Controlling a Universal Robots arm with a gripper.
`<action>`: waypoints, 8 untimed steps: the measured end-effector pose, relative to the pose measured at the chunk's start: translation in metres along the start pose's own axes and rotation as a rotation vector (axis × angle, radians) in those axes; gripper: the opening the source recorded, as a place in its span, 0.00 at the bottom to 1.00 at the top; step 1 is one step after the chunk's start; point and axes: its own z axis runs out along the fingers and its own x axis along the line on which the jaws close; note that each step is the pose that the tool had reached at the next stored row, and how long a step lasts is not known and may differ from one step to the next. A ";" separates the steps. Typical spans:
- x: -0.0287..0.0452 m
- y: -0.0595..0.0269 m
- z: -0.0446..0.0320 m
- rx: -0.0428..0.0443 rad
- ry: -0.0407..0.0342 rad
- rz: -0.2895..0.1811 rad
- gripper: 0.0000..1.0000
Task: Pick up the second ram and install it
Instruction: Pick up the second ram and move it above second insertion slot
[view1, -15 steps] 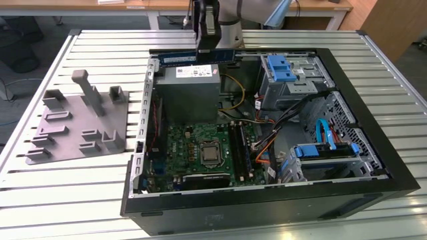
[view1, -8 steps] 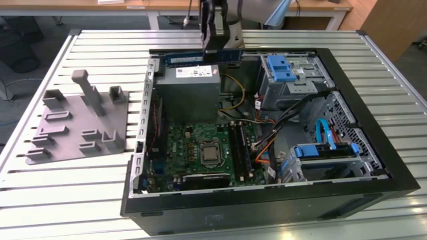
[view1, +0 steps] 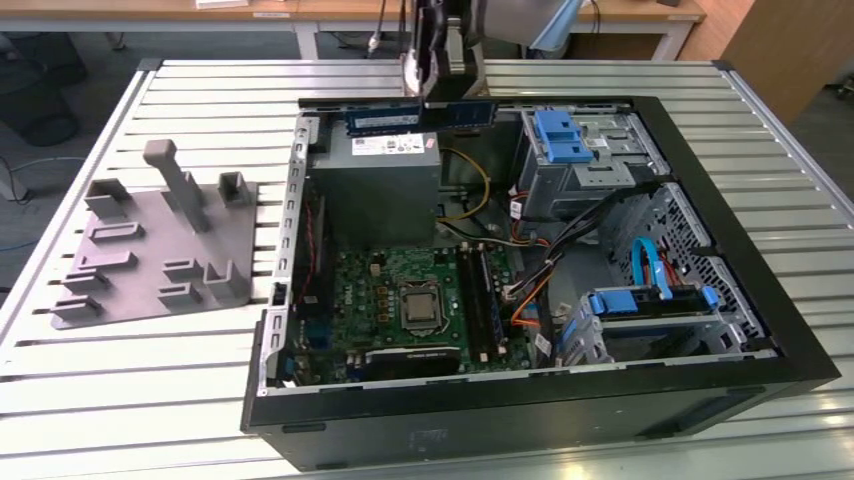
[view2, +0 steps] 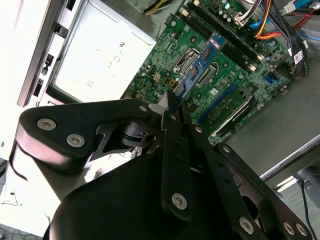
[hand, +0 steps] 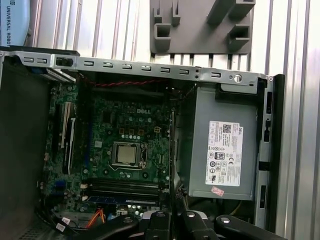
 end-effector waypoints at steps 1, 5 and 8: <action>0.0001 -0.0014 0.0003 0.0000 0.0000 0.000 0.14; 0.0005 -0.0064 0.0012 0.0000 0.0000 0.000 0.14; 0.0008 -0.0097 0.0020 0.0000 0.0000 0.000 0.14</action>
